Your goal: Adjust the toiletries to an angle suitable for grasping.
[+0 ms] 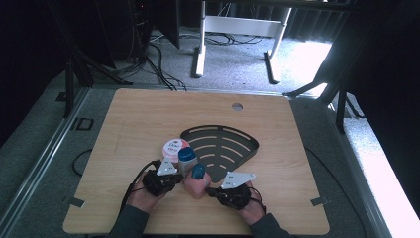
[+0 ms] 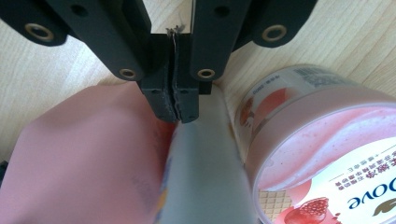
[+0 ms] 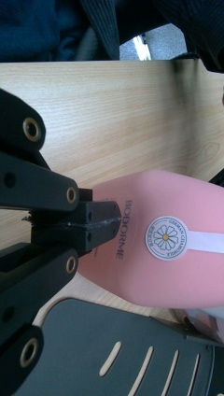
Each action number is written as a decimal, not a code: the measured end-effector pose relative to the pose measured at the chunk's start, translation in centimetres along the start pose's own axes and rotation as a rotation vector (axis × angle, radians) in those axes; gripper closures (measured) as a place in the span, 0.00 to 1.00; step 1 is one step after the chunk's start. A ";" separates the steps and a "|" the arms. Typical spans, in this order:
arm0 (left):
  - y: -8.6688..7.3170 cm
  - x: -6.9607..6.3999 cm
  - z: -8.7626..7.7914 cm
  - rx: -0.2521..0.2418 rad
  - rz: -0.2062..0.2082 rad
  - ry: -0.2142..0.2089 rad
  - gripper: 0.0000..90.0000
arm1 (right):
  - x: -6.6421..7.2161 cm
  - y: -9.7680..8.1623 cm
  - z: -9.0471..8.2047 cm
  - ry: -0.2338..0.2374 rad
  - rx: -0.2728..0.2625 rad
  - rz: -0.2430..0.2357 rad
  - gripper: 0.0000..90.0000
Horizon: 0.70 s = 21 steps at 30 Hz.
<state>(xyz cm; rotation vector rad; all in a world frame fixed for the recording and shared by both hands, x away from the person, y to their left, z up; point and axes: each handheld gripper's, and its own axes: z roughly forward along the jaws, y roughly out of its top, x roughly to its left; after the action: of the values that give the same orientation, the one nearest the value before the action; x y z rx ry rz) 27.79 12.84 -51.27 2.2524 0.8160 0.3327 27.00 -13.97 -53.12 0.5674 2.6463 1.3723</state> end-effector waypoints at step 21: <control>-0.2 -1.0 -0.5 0.001 0.016 0.002 0.96 | -0.6 0.9 1.2 -0.007 -0.002 0.006 1.00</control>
<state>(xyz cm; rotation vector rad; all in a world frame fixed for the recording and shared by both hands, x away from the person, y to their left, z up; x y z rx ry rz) 26.71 12.60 -51.00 2.2607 0.7990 0.3421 28.11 -12.77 -53.15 0.5798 2.6390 1.3723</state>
